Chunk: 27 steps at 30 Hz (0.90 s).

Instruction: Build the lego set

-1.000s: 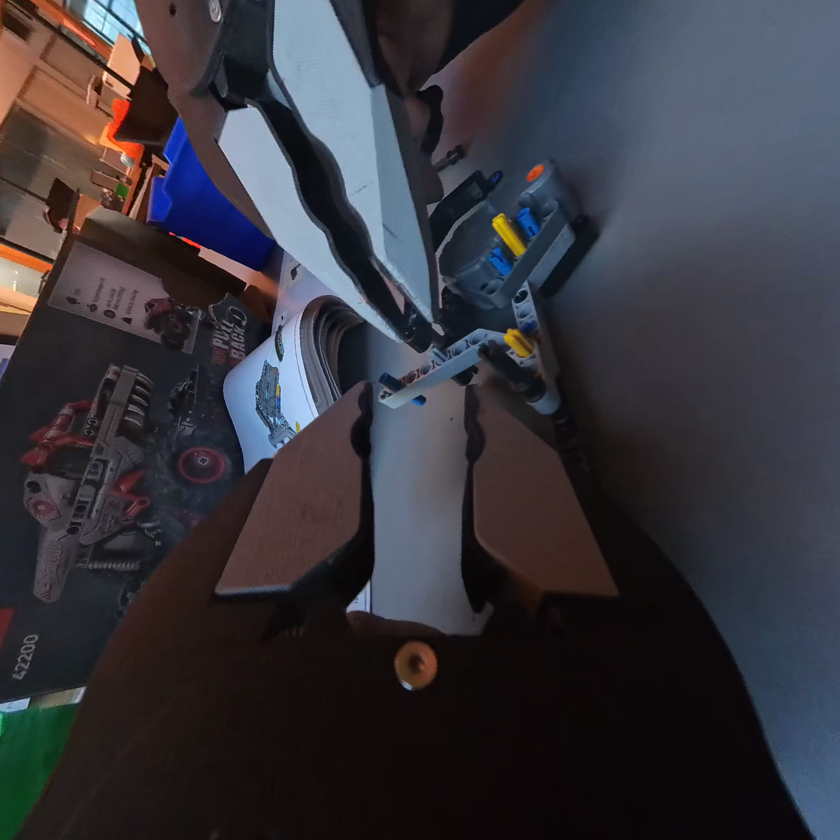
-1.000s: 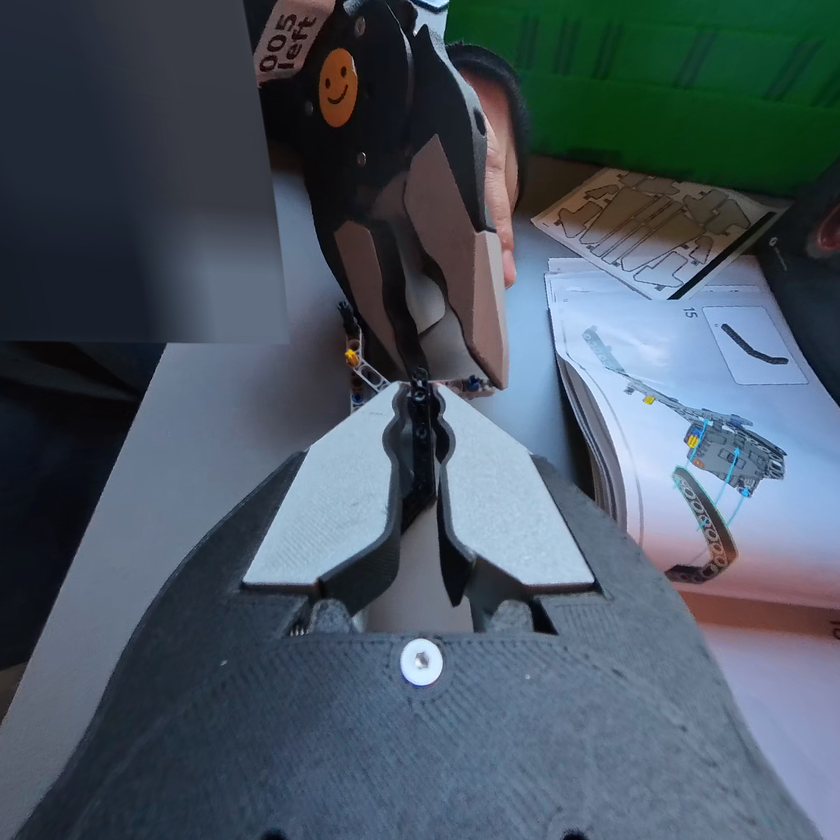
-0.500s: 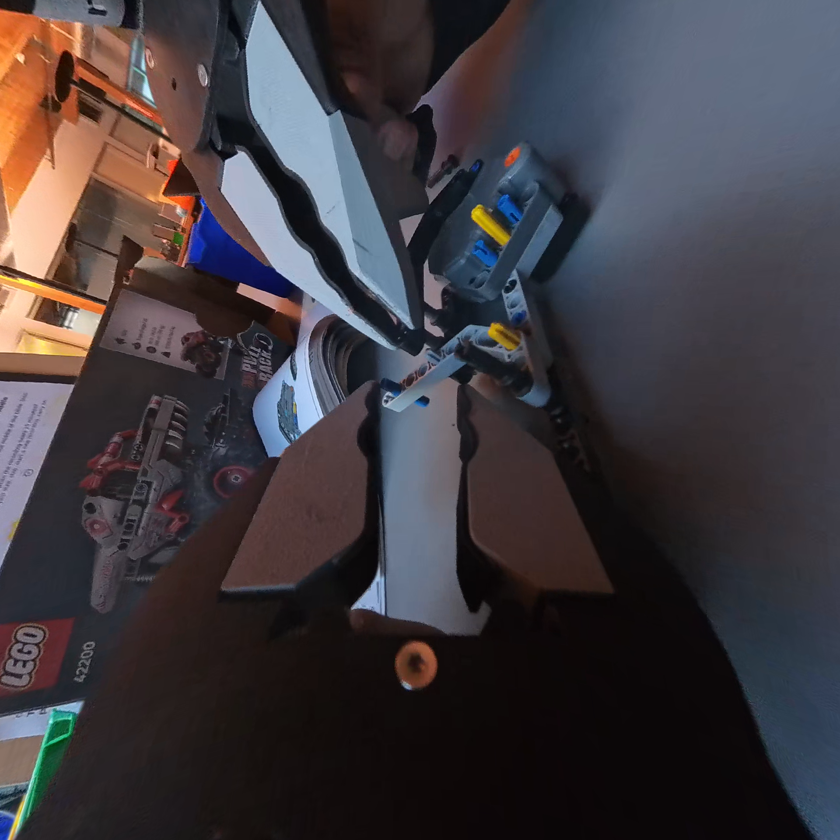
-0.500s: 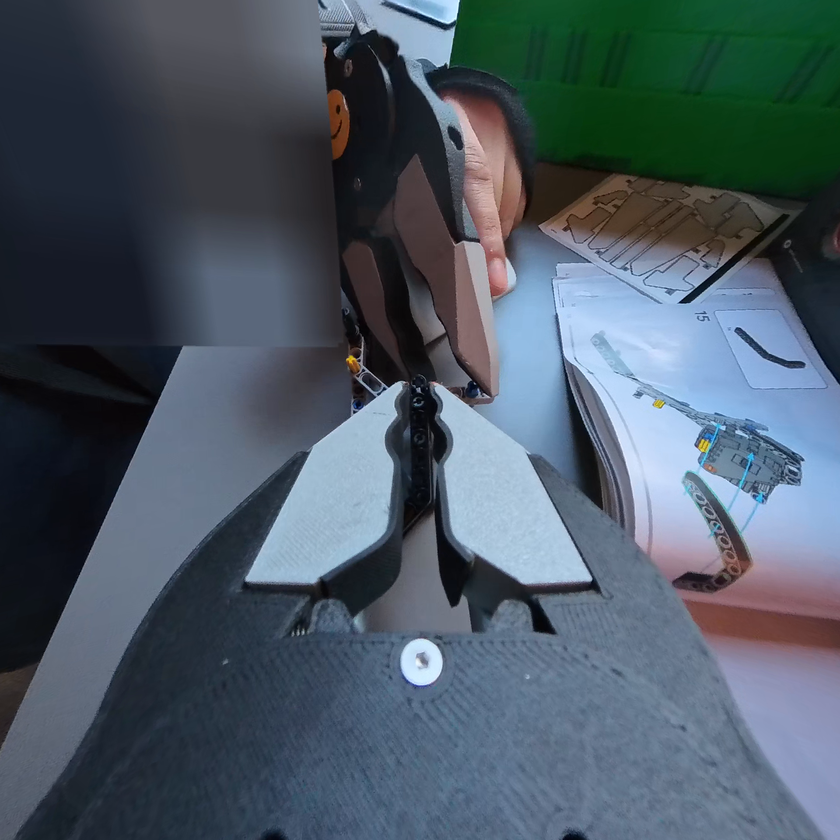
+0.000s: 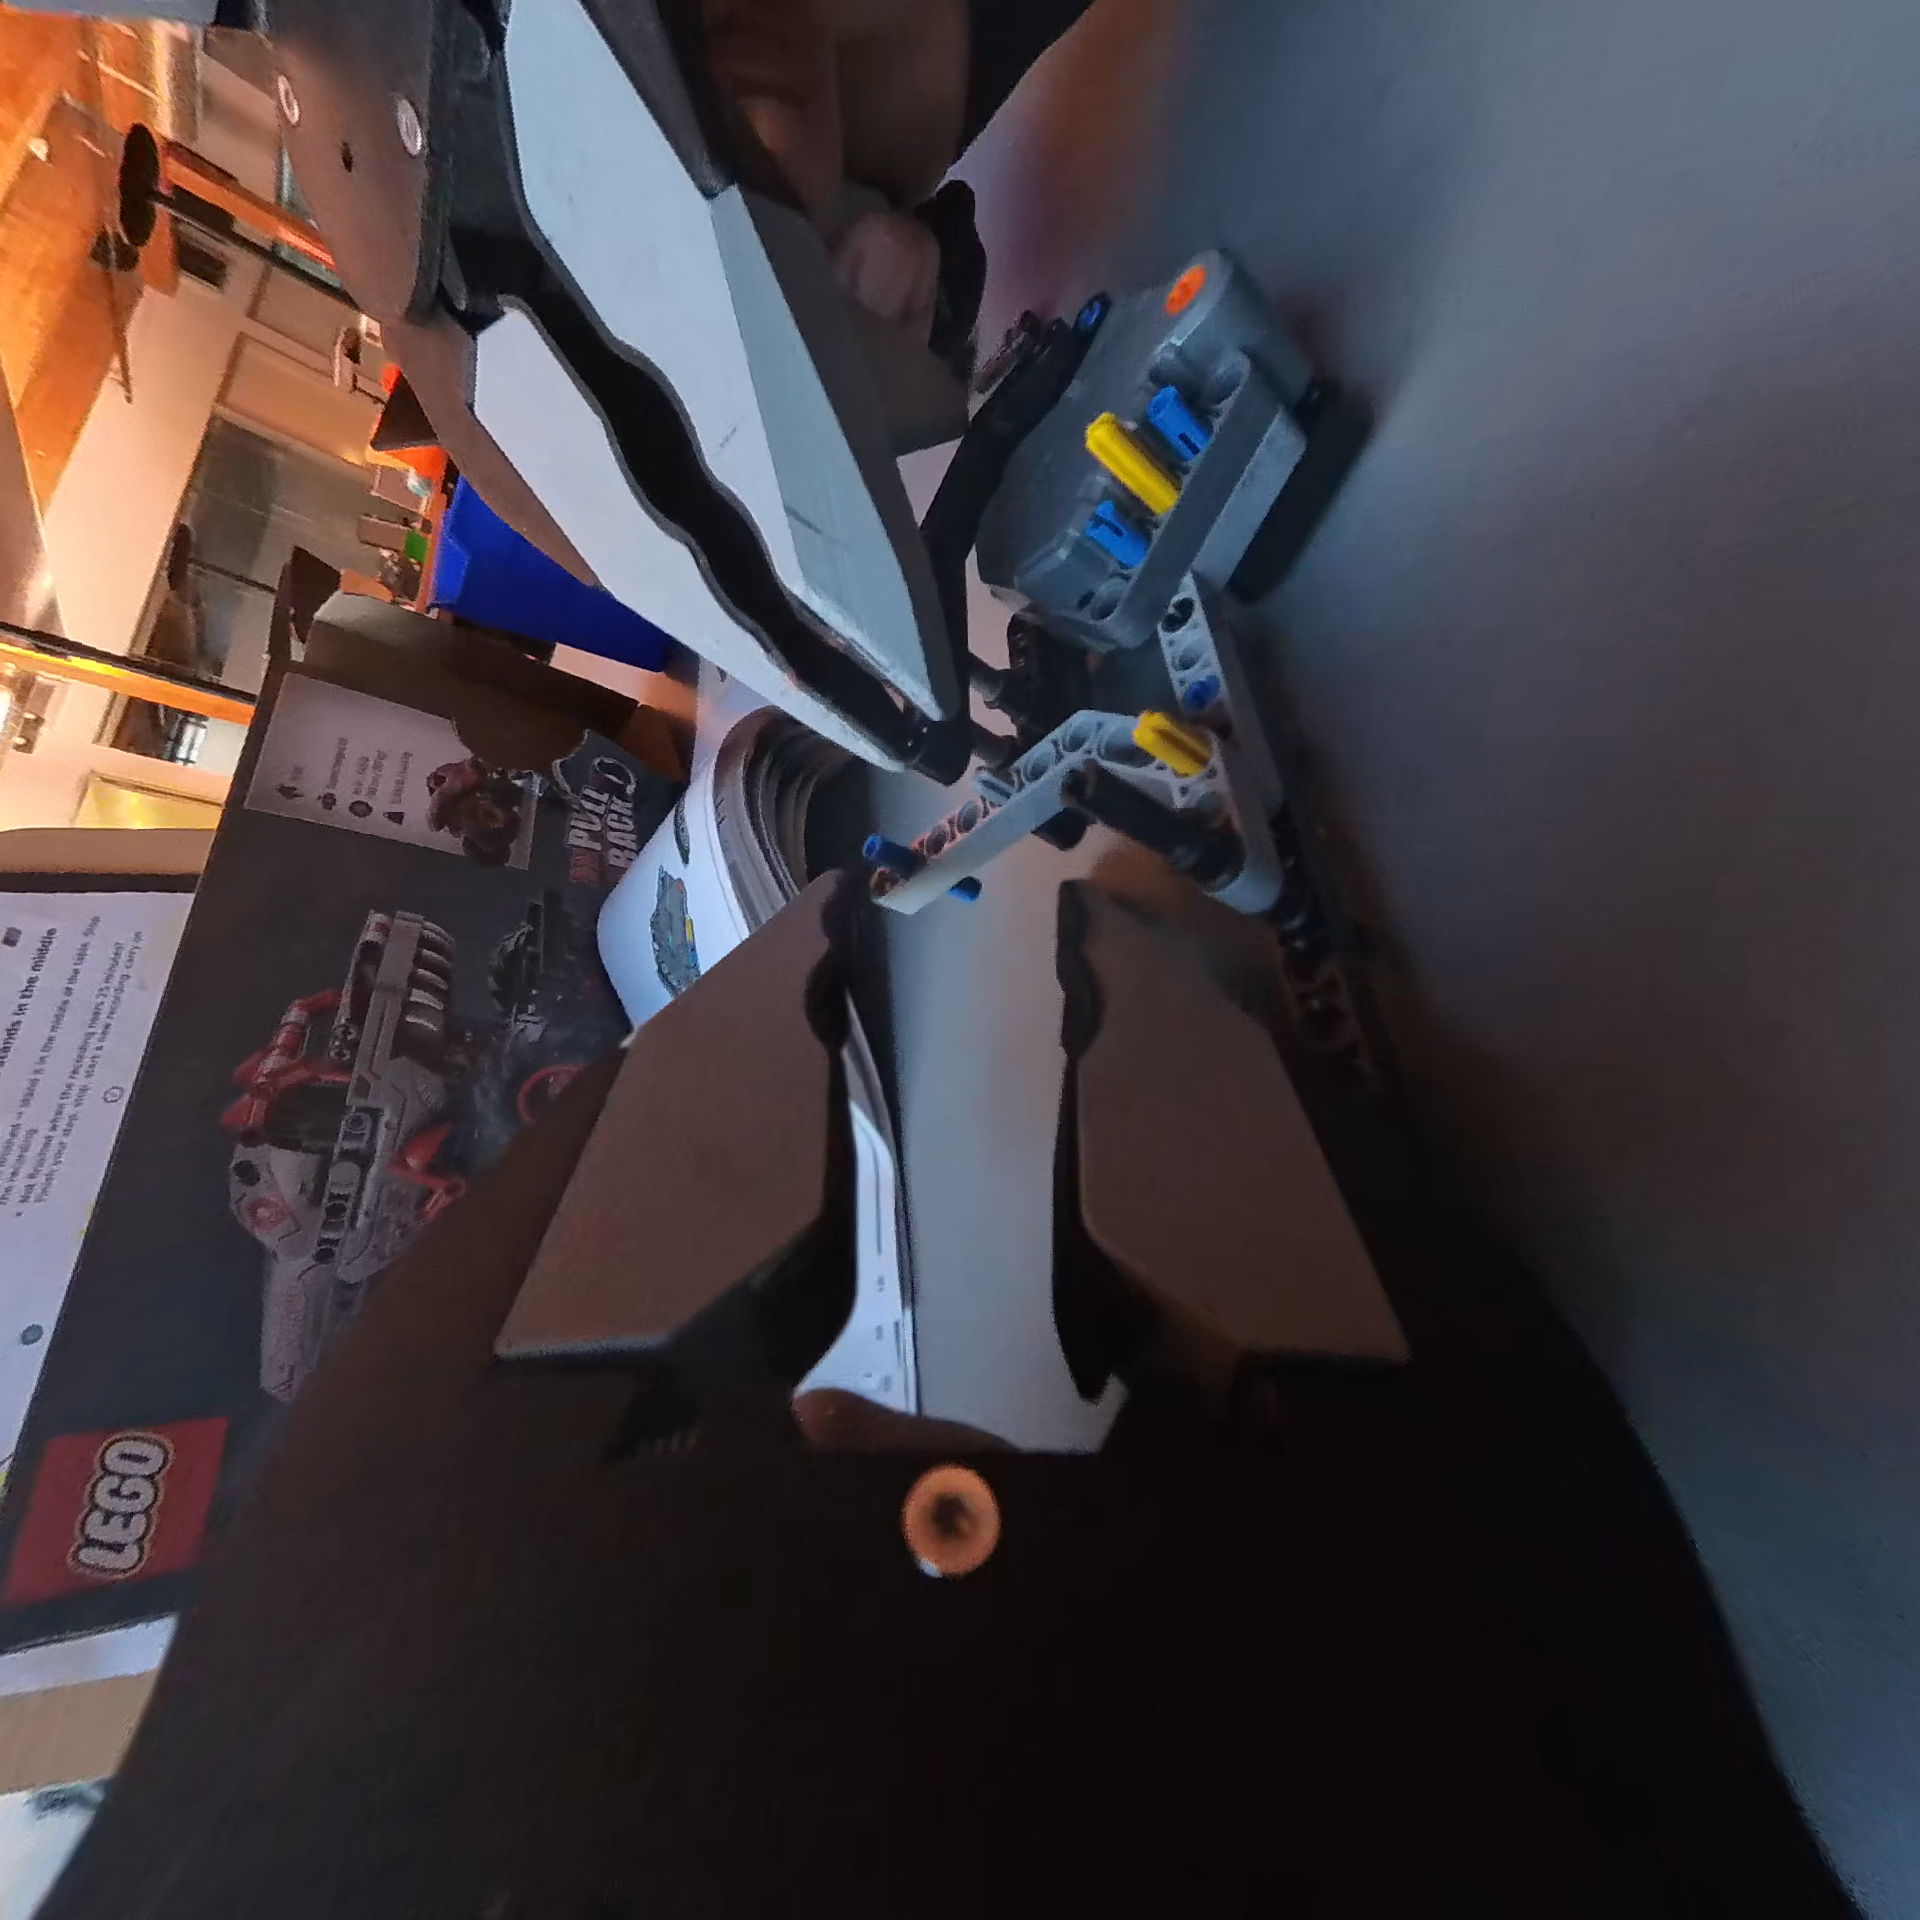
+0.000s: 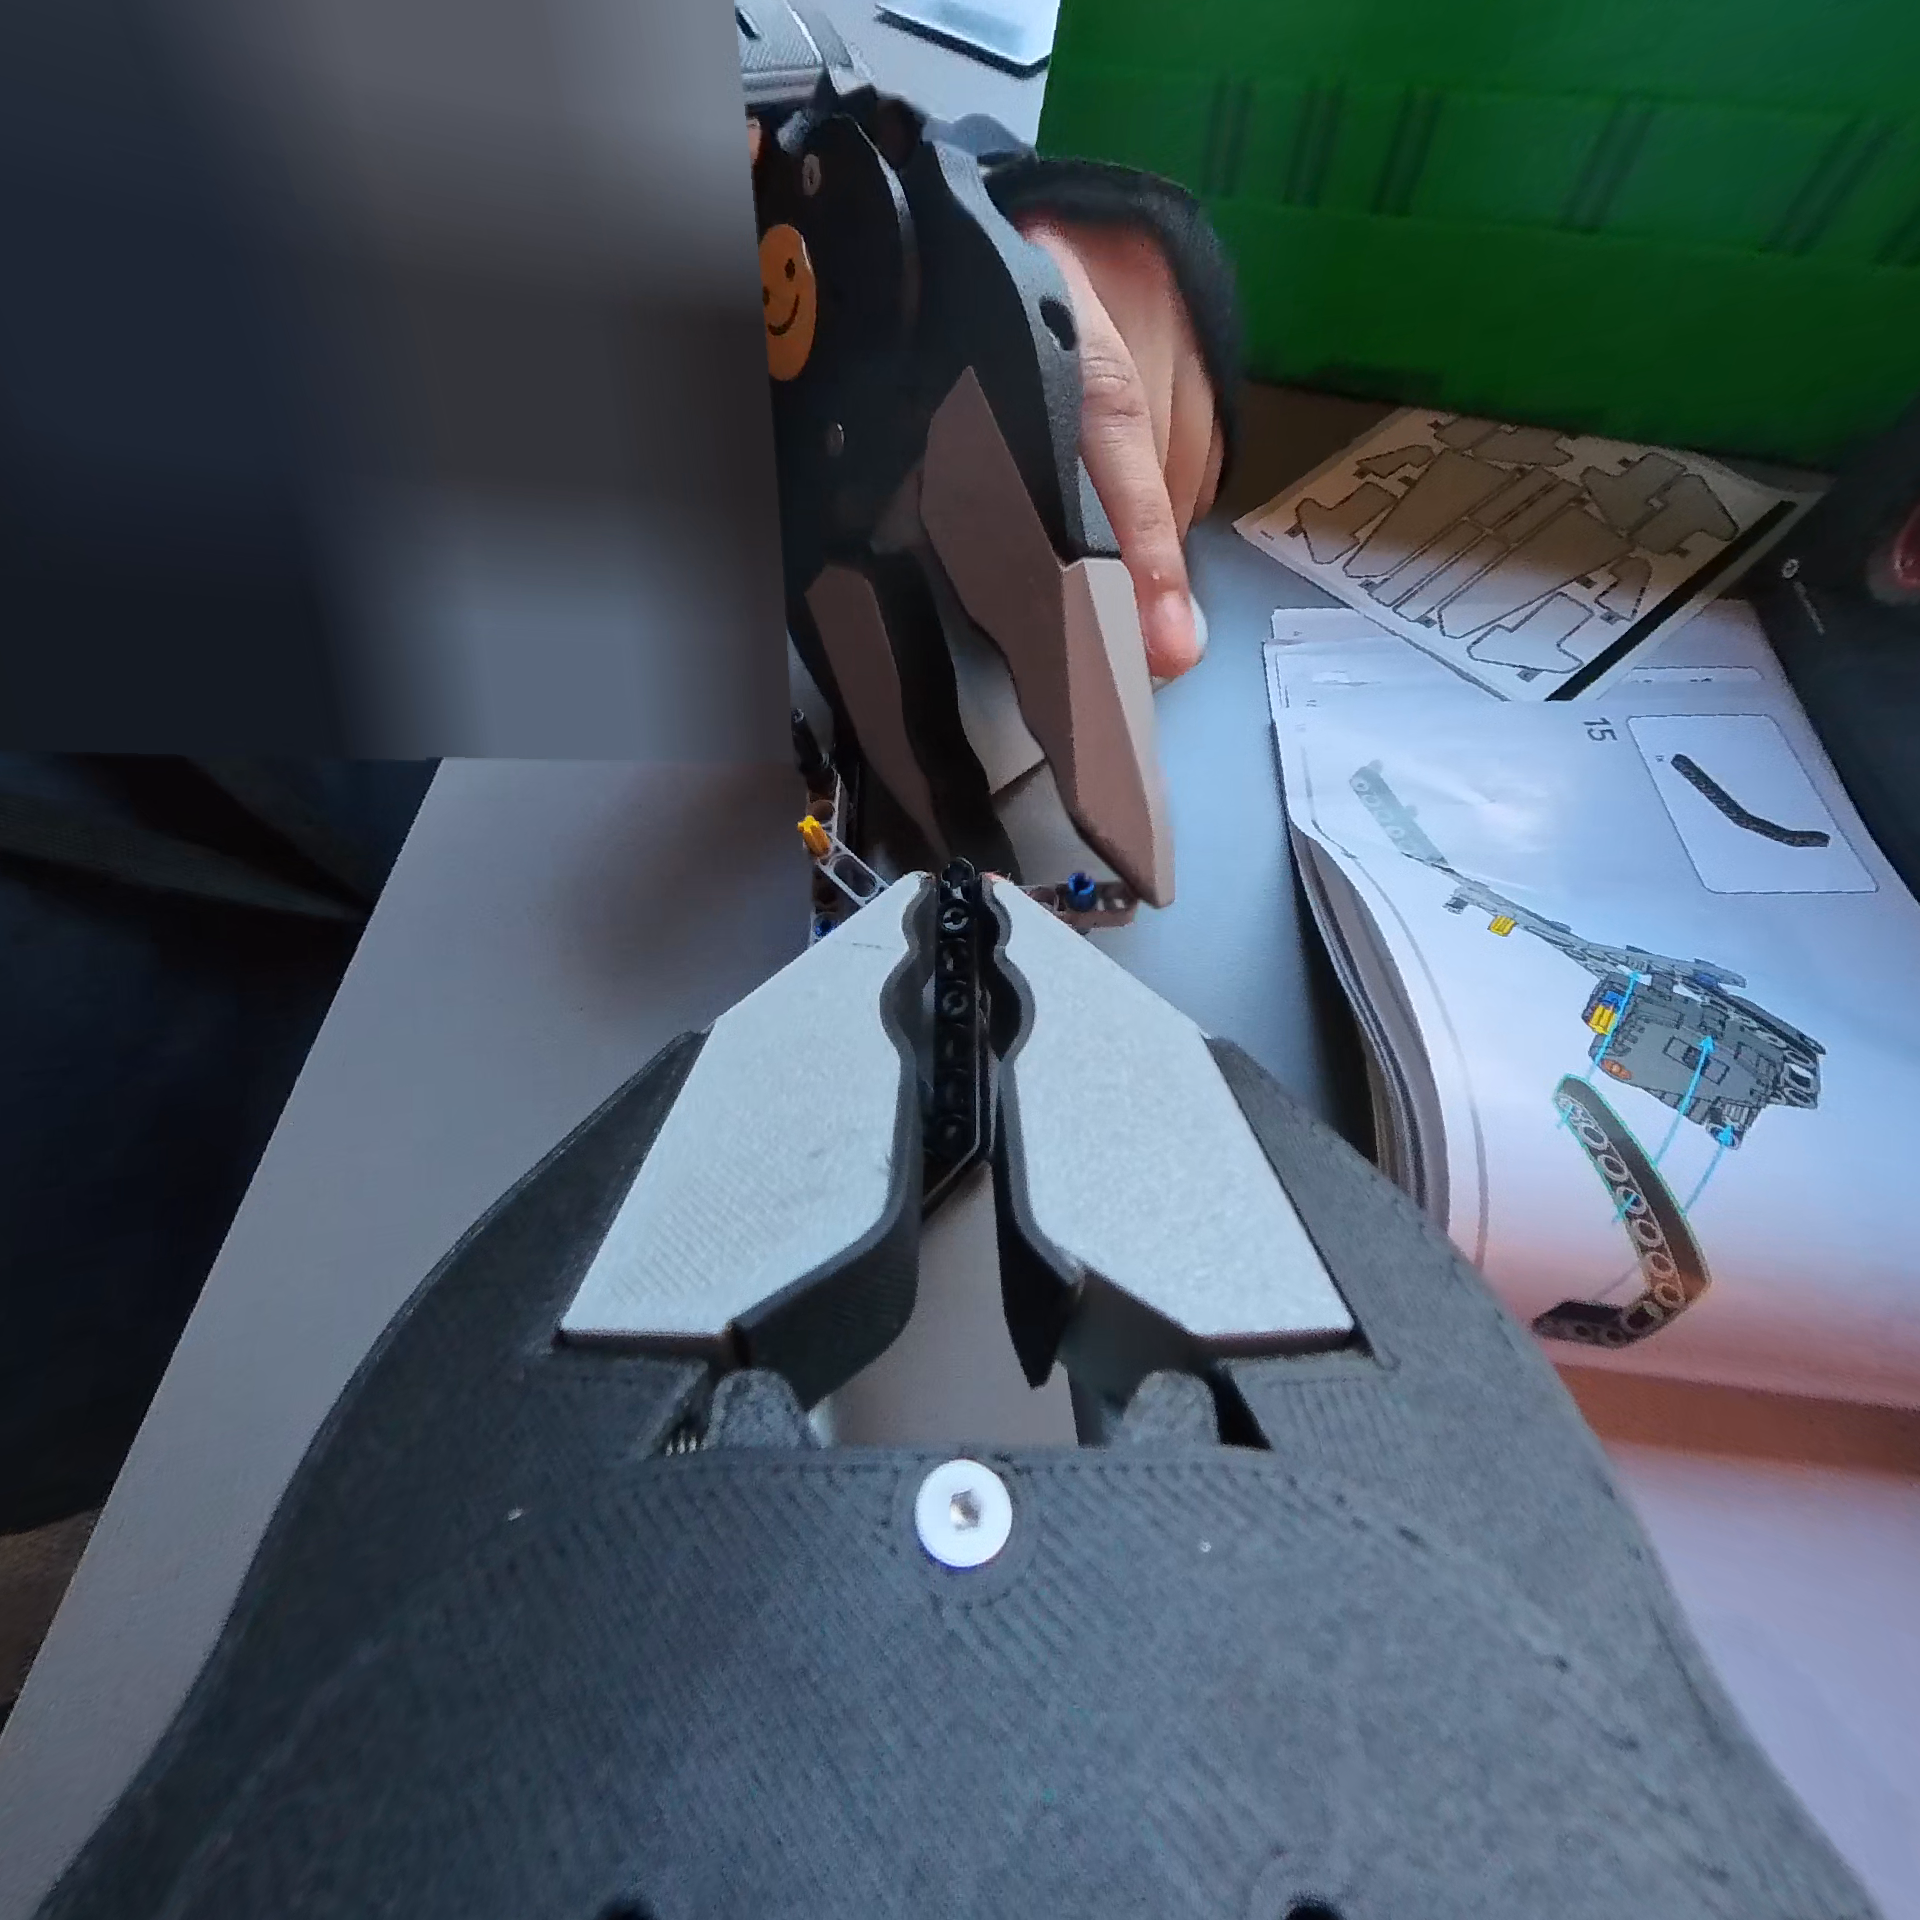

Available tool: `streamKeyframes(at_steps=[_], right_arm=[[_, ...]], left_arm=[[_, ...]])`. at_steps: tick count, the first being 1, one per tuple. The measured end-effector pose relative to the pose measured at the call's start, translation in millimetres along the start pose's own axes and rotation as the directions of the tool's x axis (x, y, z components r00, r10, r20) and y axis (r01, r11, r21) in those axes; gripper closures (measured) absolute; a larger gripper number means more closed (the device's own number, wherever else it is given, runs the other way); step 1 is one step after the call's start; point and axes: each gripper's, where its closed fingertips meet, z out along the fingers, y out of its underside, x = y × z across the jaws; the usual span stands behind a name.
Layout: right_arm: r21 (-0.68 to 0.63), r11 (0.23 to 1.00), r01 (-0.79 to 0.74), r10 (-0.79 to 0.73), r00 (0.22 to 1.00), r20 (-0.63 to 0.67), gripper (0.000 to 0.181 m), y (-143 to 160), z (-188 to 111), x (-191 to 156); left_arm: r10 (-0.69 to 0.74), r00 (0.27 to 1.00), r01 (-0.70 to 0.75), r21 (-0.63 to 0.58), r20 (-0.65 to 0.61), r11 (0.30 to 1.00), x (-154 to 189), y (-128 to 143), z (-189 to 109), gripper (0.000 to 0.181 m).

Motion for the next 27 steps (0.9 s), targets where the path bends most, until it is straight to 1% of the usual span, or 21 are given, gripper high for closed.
streamKeyframes(at_steps=[3, 6, 10, 12, 13, 15, 17, 21, 27], right_arm=[[0.010, 1.000, -0.008, 0.008, 1.000, 0.005, 0.178, -0.4, -1.1, 0.6], [0.034, 0.999, -0.025, 0.025, 0.999, 0.024, 0.178, -2.5, -2.6, 0.0], [0.039, 0.999, -0.026, 0.026, 1.000, 0.016, 0.178, -2.4, -3.8, 1.8], [0.031, 0.999, -0.023, 0.023, 1.000, 0.008, 0.177, -0.2, -3.5, 3.1], [0.032, 0.999, -0.025, 0.024, 1.000, 0.010, 0.177, 0.4, -3.6, 3.2], [0.042, 0.998, -0.040, 0.038, 0.999, 0.032, 0.177, -0.5, -4.8, 1.9], [0.043, 0.998, -0.044, 0.042, 0.998, 0.042, 0.177, -0.3, -5.9, 1.6], [0.020, 1.000, -0.006, 0.006, 1.000, -0.001, 0.176, 3.9, -4.7, 5.6], [0.034, 0.999, -0.012, 0.011, 0.999, 0.030, 0.176, 3.7, -4.9, 2.5]], left_arm=[[0.003, 1.000, -0.003, -0.005, -0.014, 1.000, 0.5, 0.4, -2.1, 0.140], [0.043, 0.999, -0.043, 0.003, -0.024, 0.999, 3.1, -6.8, -0.9, 0.137], [0.048, 0.999, -0.048, 0.019, -0.015, 0.999, 2.4, -14.2, 4.8, 0.134], [0.069, 0.997, -0.069, 0.004, 0.020, 0.998, -2.4, -11.3, 6.9, 0.135], [0.102, 0.994, -0.101, -0.013, 0.031, 0.995, -3.2, -8.2, 7.6, 0.139], [0.151, 0.987, -0.151, -0.009, 0.047, 0.988, -2.4, -8.6, 7.3, 0.146], [0.171, 0.983, -0.170, -0.015, 0.062, 0.985, -3.0, -9.9, 7.6, 0.147], [0.157, 0.986, -0.157, -0.006, 0.053, 0.988, -0.5, -9.9, 8.3, 0.141], [0.152, 0.987, -0.152, 0.015, 0.046, 0.988, 3.4, -13.1, 8.3, 0.144]])
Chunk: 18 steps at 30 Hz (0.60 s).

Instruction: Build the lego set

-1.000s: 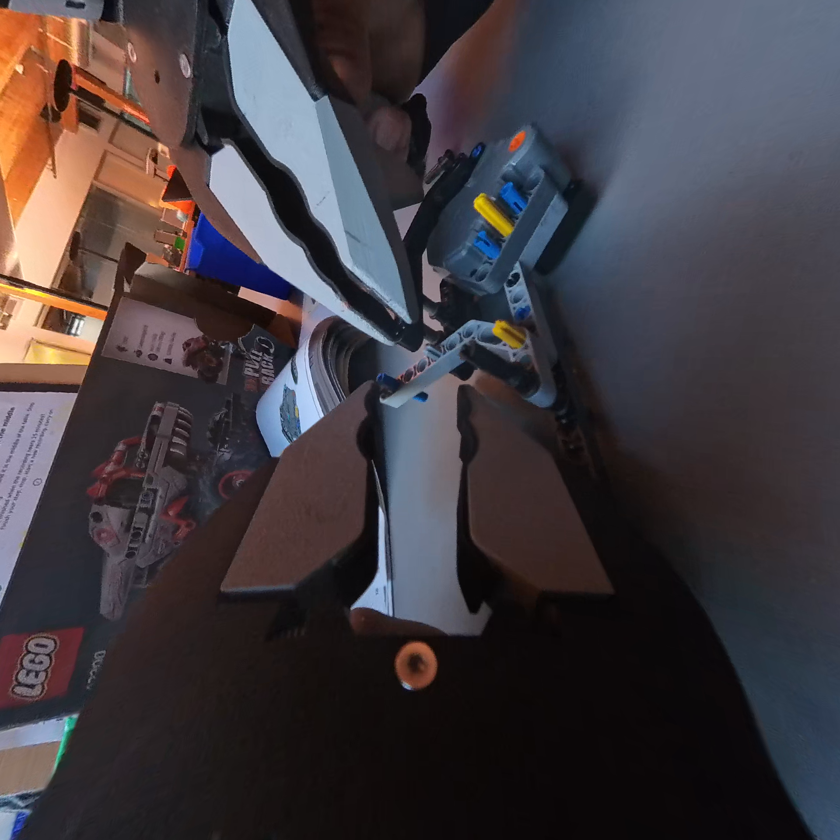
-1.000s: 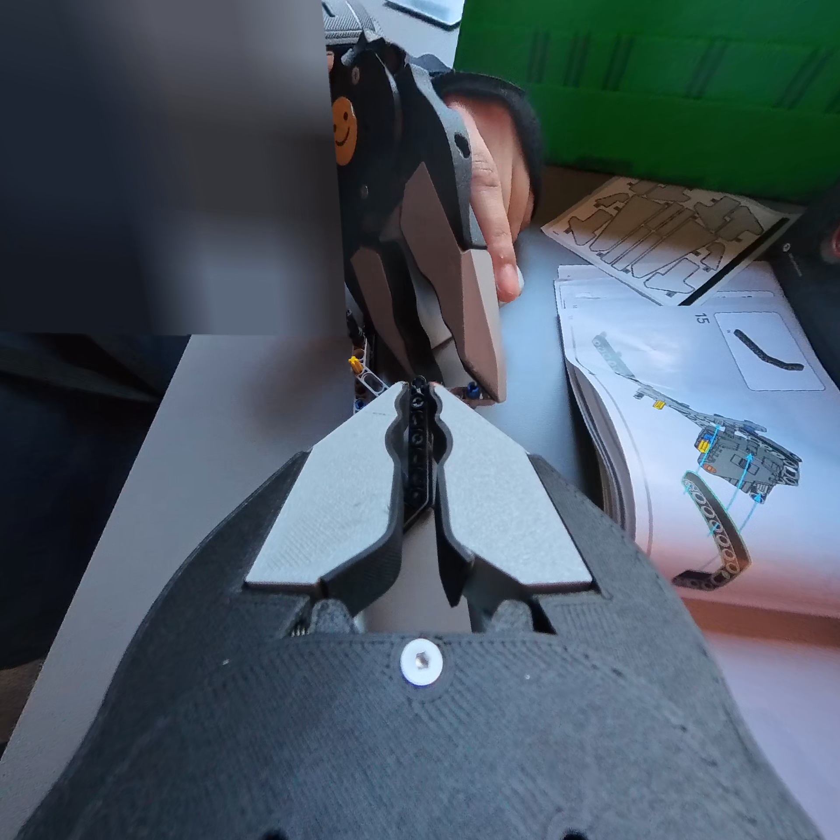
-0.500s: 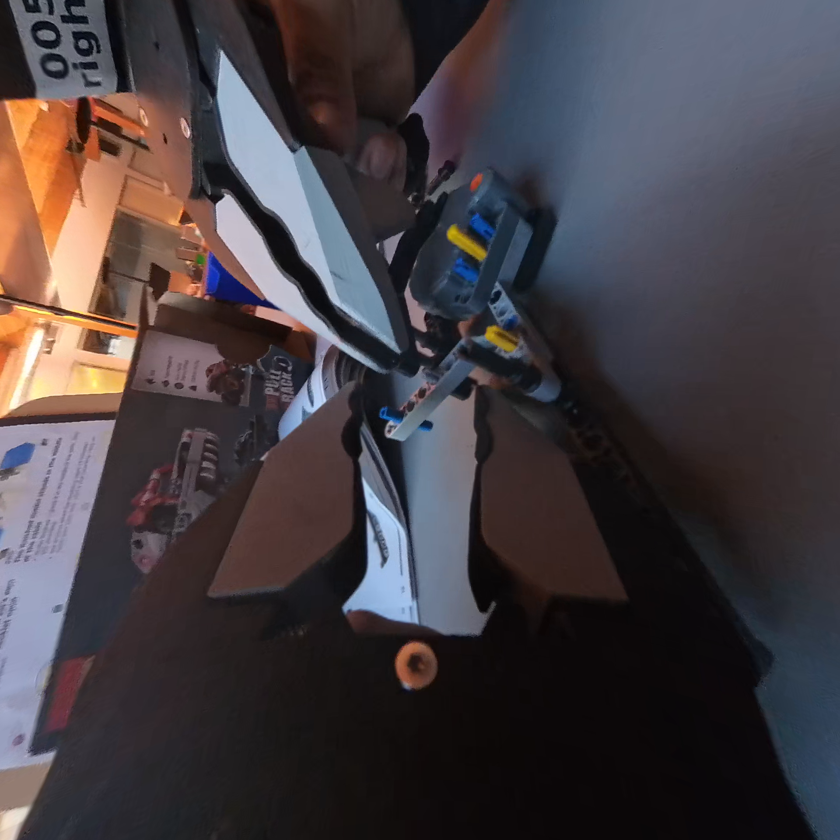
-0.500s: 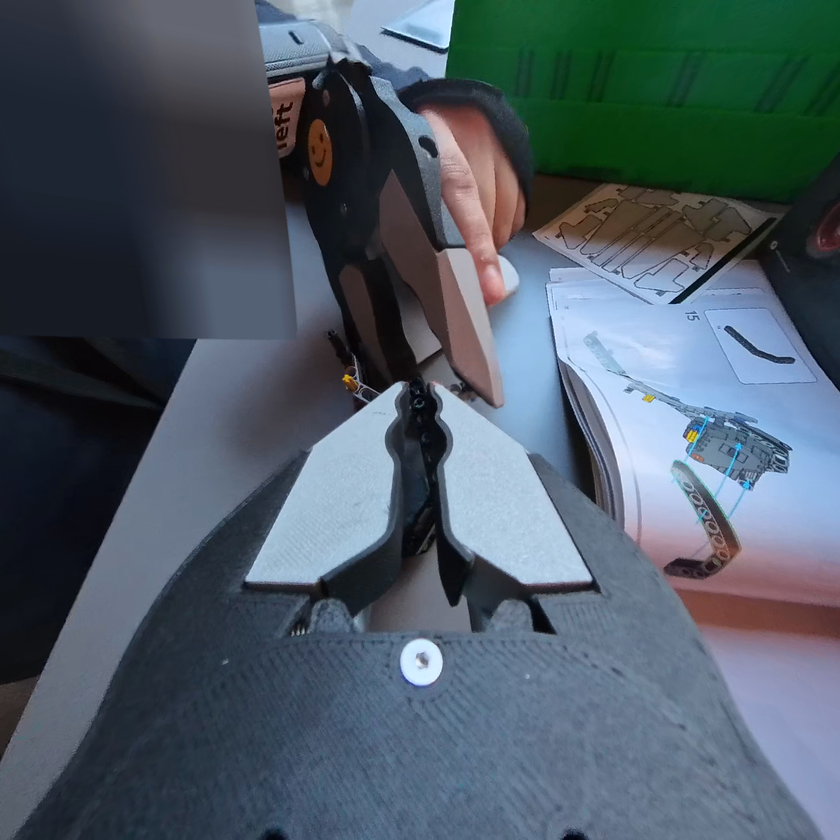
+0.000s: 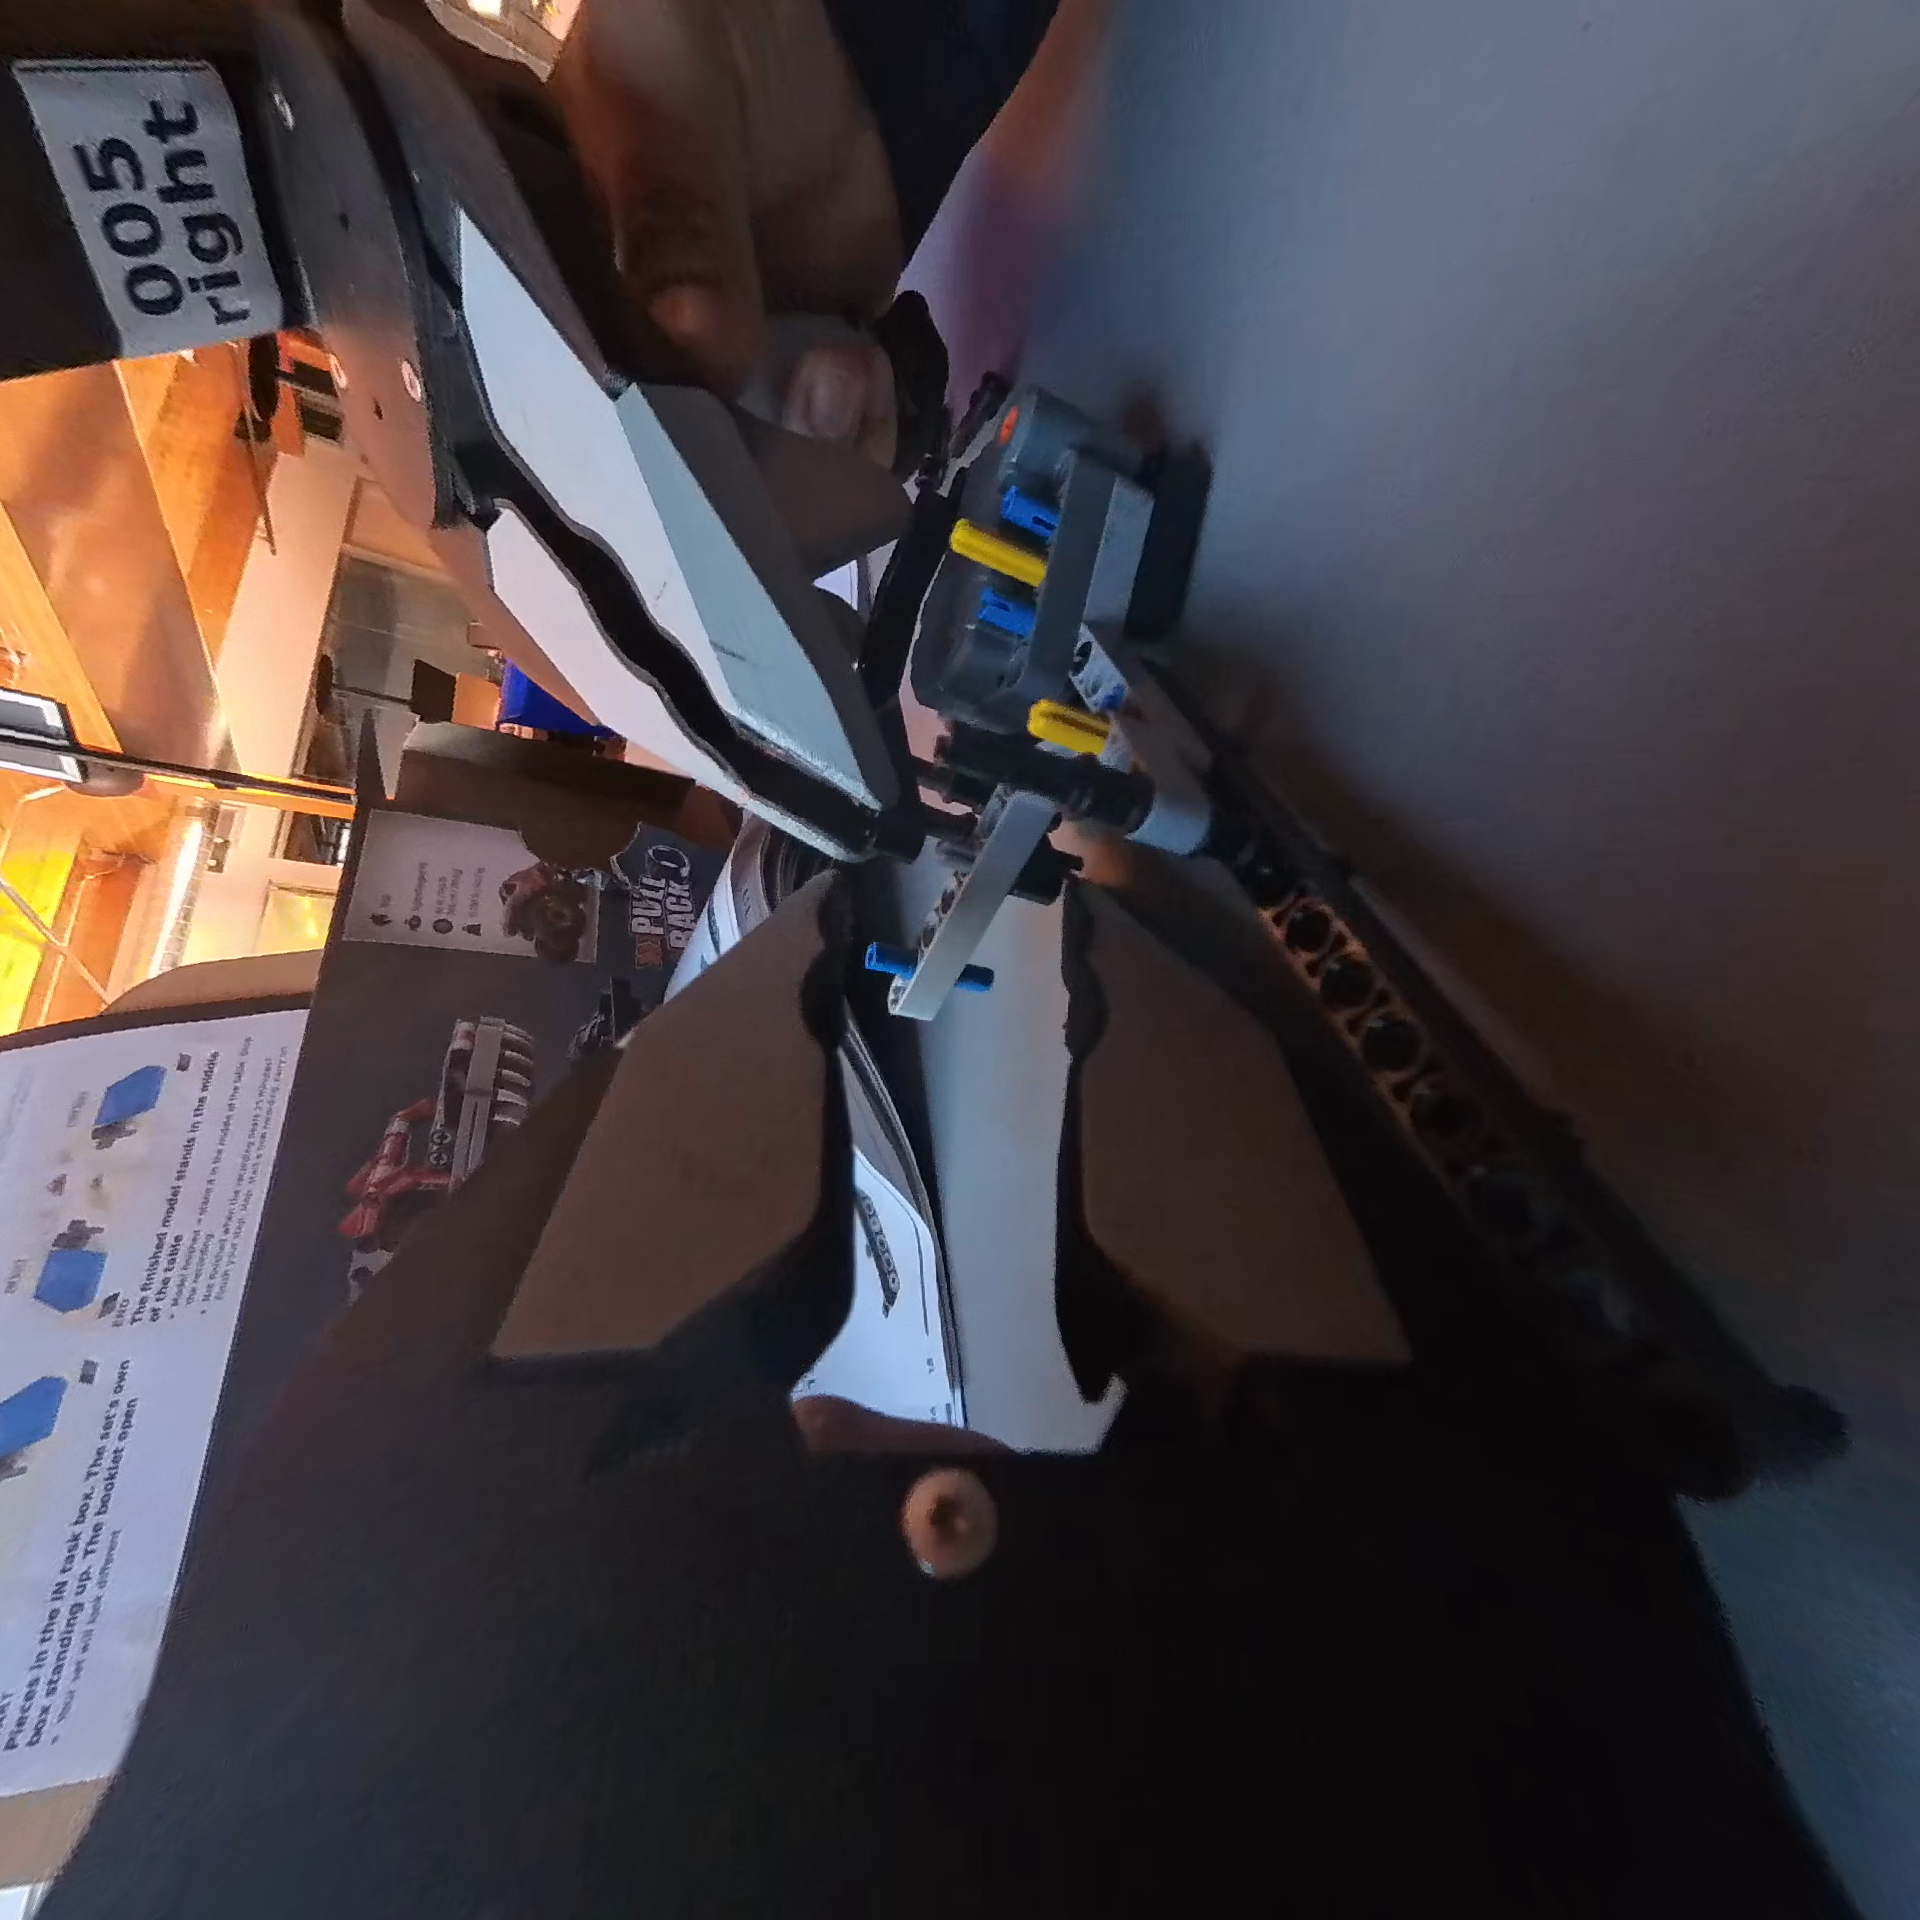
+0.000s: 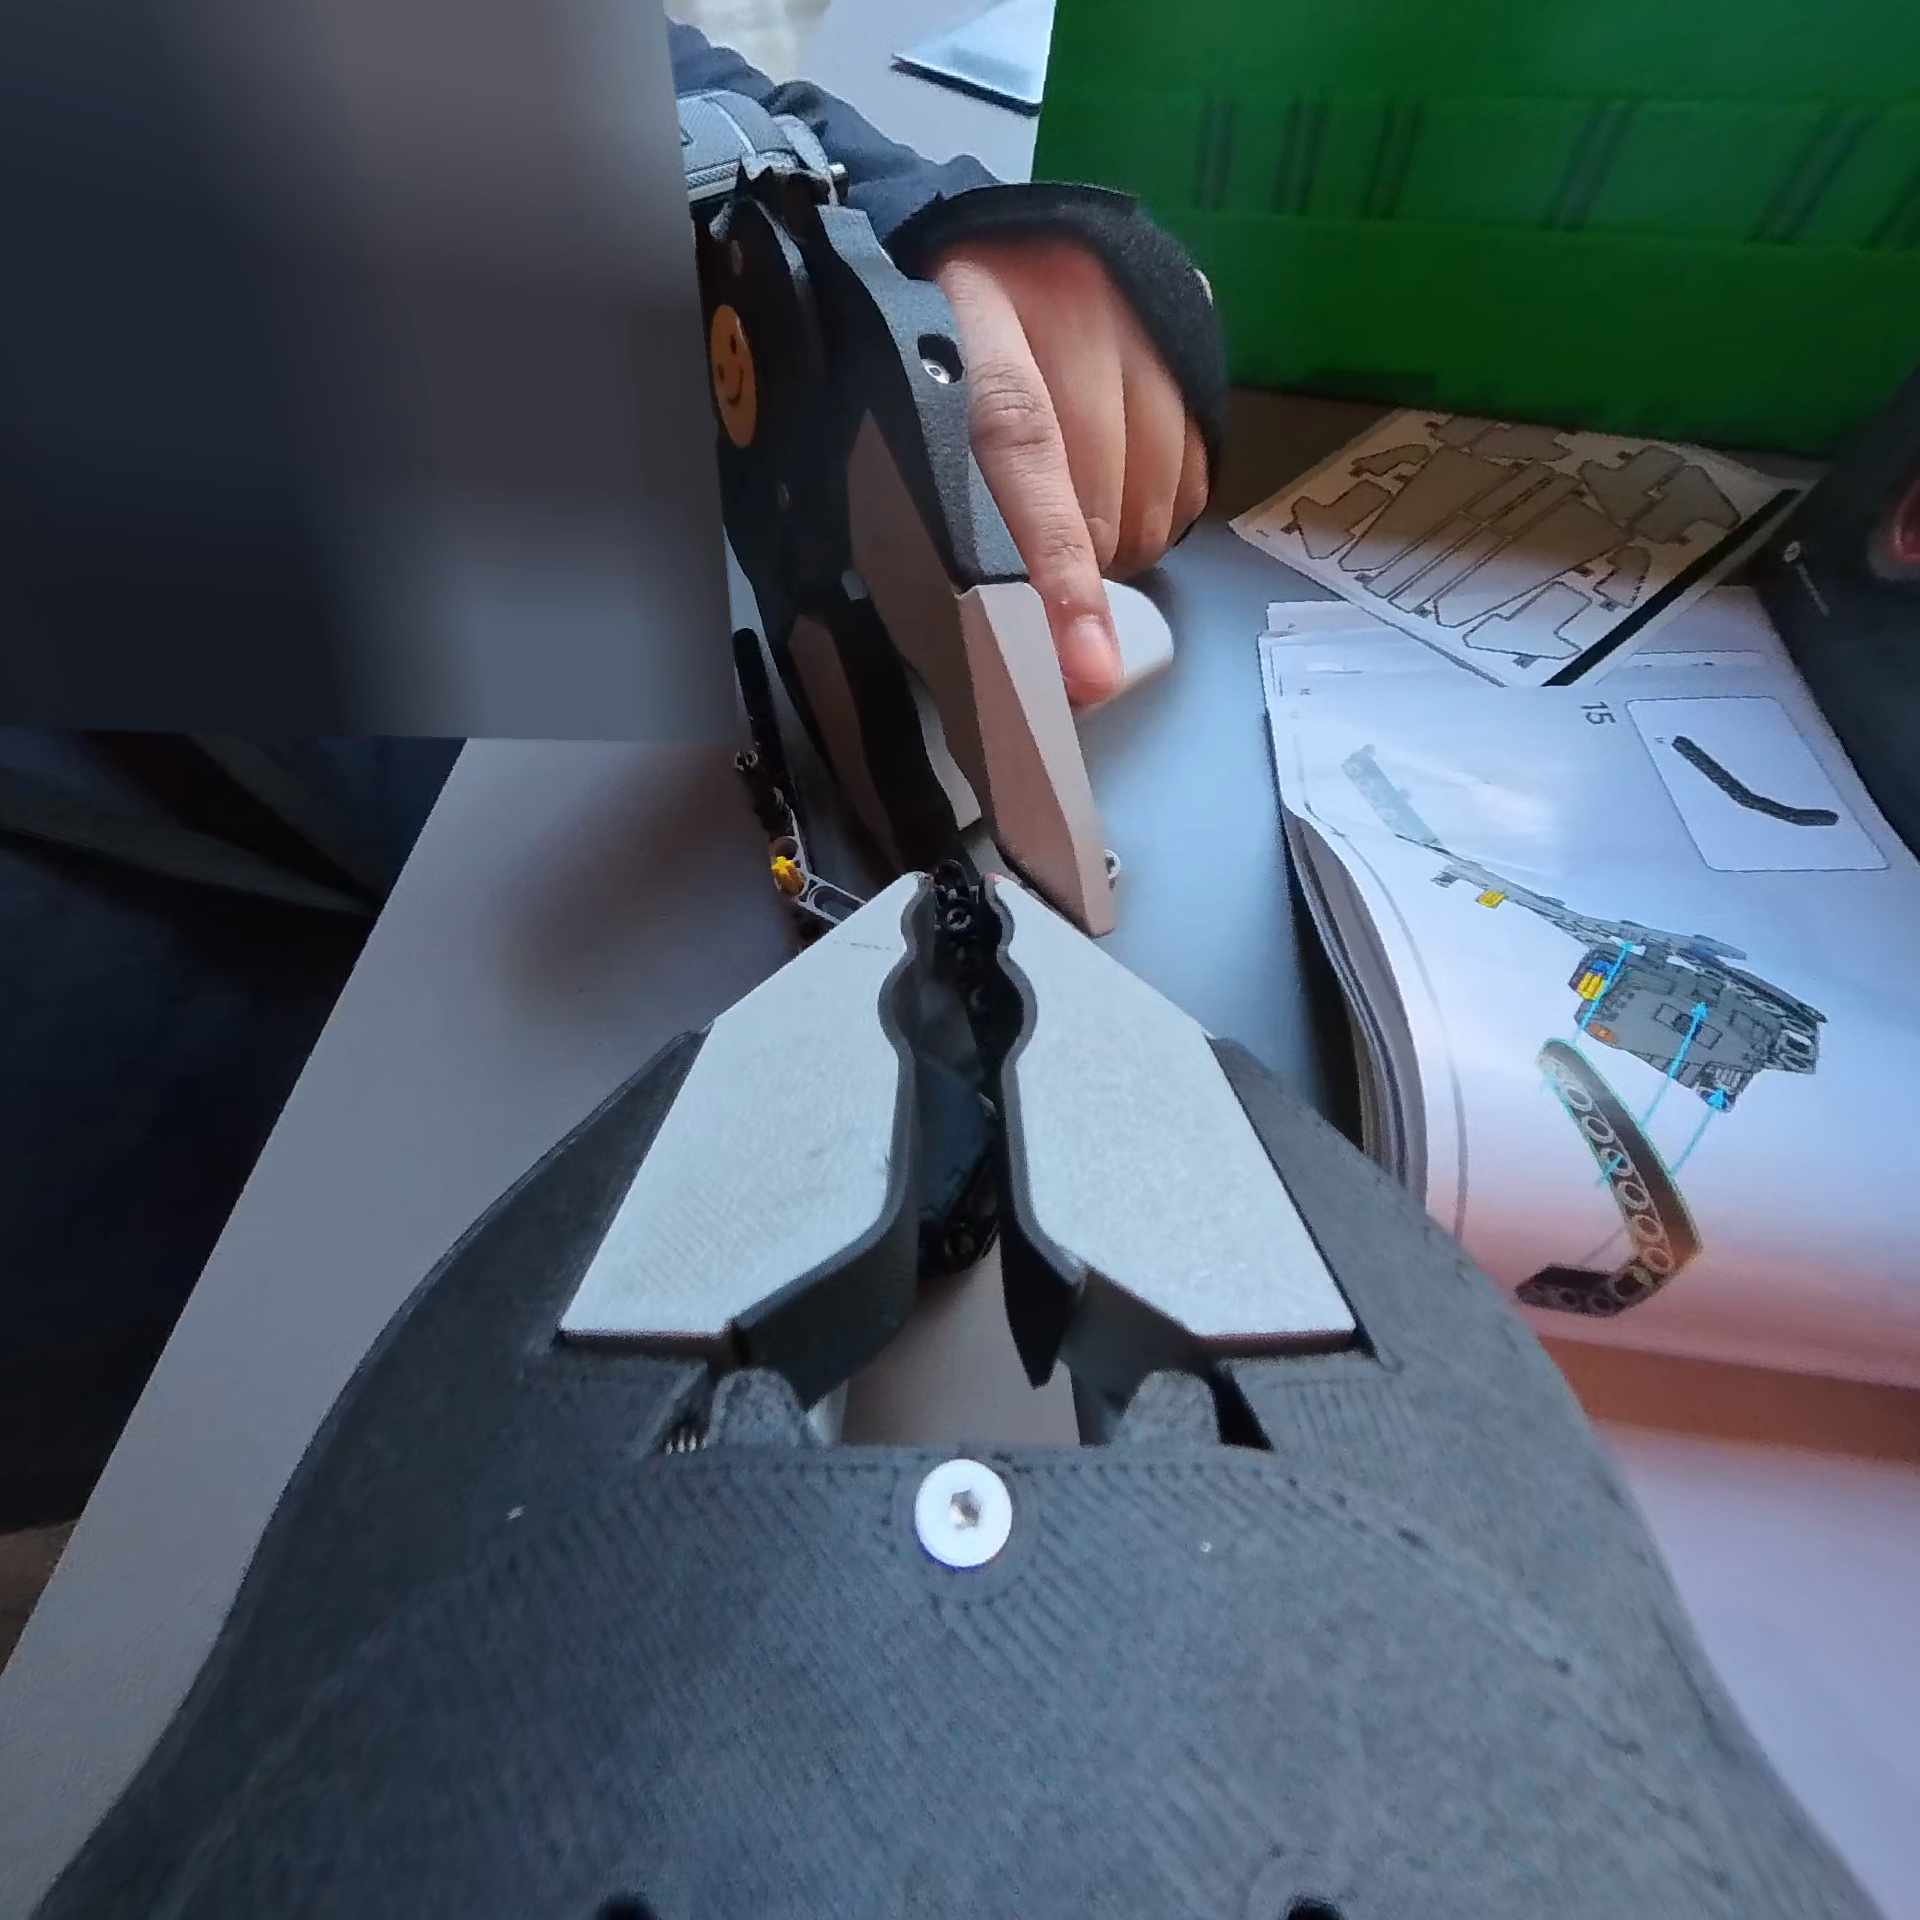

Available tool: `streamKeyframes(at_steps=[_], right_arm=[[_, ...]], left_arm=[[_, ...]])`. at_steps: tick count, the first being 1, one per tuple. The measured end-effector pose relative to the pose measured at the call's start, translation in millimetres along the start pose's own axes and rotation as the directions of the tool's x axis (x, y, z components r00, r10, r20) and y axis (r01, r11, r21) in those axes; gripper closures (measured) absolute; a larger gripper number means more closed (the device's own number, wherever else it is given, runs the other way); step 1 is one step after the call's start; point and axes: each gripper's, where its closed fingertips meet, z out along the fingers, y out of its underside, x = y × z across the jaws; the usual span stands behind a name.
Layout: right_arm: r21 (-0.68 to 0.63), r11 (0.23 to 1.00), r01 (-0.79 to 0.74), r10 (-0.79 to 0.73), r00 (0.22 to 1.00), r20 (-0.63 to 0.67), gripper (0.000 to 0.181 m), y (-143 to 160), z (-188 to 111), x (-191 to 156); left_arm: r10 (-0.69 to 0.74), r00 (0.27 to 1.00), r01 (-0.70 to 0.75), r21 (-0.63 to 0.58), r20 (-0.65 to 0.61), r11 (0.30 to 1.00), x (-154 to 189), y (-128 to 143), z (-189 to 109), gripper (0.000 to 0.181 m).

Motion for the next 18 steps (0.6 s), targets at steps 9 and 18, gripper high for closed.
streamKeyframes(at_steps=[9, 18], right_arm=[[-0.017, 0.999, -0.033, 0.033, 0.999, 0.006, 0.171, -0.9, -3.9, 1.0], [-0.083, 0.994, -0.075, 0.072, 0.997, -0.028, 0.168, 15.9, -51.2, 0.7]], left_arm=[[-0.035, 0.999, 0.035, 0.010, -0.025, 0.999, 4.2, 1.7, 1.5, 0.157], [-0.038, 0.999, 0.038, 0.002, -0.012, 0.999, 3.3, 2.0, 1.4, 0.157]])
